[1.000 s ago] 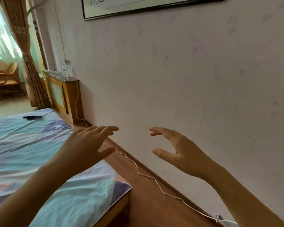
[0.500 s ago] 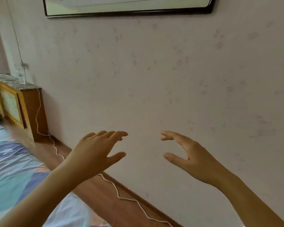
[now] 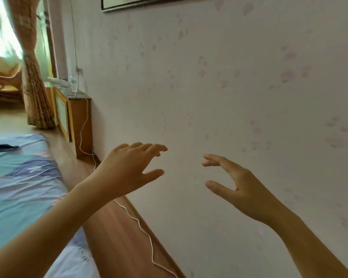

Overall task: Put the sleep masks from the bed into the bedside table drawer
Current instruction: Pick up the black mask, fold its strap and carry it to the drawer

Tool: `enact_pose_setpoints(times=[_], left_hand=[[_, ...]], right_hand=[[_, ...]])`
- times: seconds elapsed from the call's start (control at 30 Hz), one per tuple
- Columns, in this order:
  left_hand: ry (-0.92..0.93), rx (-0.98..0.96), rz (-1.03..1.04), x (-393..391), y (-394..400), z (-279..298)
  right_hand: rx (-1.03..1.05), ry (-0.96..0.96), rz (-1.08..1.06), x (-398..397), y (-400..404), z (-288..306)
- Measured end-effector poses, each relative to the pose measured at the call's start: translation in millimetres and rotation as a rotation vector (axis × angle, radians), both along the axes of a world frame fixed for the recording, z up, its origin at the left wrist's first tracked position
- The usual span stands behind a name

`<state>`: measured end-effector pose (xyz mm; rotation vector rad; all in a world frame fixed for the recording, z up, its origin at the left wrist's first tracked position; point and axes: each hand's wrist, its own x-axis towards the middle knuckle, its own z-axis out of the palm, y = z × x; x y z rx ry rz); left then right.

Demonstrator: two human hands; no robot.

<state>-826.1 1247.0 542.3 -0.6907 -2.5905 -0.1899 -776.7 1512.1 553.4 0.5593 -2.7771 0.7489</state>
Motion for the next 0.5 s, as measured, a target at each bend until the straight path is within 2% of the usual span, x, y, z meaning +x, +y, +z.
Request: enact_pose_setpoints(times=[0.23,0.5], left_hand=[[-0.049,0.035,0.131,-73,16,-3],[-0.086,0.05,0.262,-153,-12,-18]], right_hand=[[0.022,-0.004,0.148,-112,18,4],[0.084,-0.025,0.307,-232,-12,-10]])
